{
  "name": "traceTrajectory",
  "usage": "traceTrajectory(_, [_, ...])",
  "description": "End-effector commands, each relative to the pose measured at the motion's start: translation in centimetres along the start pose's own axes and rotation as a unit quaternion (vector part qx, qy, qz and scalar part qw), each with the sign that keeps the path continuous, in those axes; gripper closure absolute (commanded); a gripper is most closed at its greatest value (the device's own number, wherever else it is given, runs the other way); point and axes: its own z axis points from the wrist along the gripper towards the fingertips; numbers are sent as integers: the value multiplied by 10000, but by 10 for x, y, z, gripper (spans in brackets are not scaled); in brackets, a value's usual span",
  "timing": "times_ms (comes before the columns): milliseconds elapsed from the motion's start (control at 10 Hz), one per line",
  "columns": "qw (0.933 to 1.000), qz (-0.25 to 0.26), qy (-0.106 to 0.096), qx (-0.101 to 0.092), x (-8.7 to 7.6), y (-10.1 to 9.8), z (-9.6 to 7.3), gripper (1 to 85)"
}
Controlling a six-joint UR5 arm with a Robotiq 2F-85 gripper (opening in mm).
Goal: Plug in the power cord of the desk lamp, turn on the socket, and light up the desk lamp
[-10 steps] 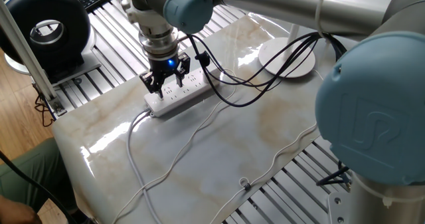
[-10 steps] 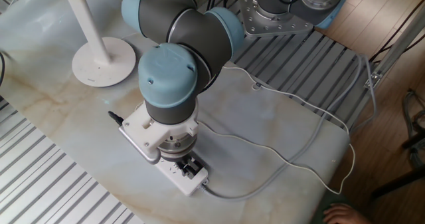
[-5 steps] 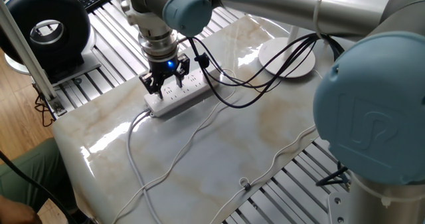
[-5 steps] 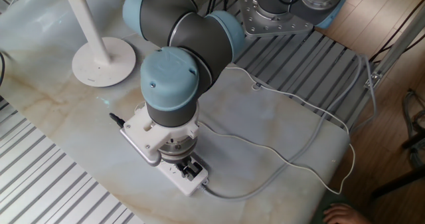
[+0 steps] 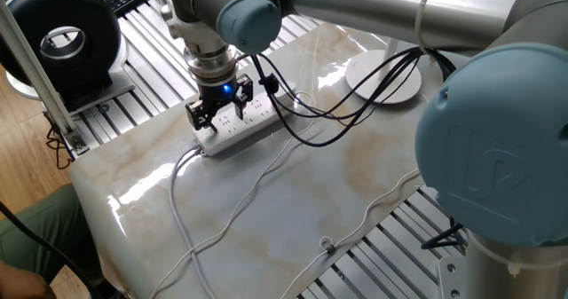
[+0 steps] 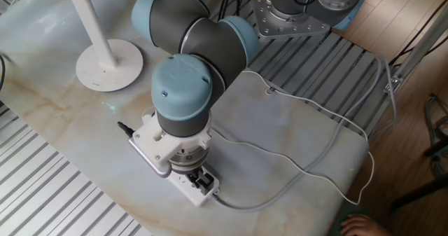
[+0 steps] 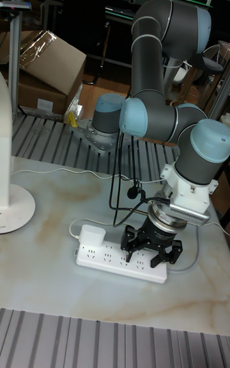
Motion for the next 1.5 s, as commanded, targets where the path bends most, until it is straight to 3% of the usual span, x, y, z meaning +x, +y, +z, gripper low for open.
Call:
traceTrajectory(0, [9999,25,91,-102,5,3,-6,257])
traceTrajectory(400, [9992,-99,331,-195,21,-7,-35,263])
traceTrajectory(500, [9991,54,324,-252,21,-3,-35,330])
traceTrajectory(800, [9983,292,508,-34,31,-14,-38,847])
traceTrajectory(1100, [9973,432,538,-231,38,2,-38,847])
traceTrajectory(1300, [9980,267,556,-106,35,-12,-40,847])
traceTrajectory(1400, [9984,-121,544,-20,34,-19,-41,847])
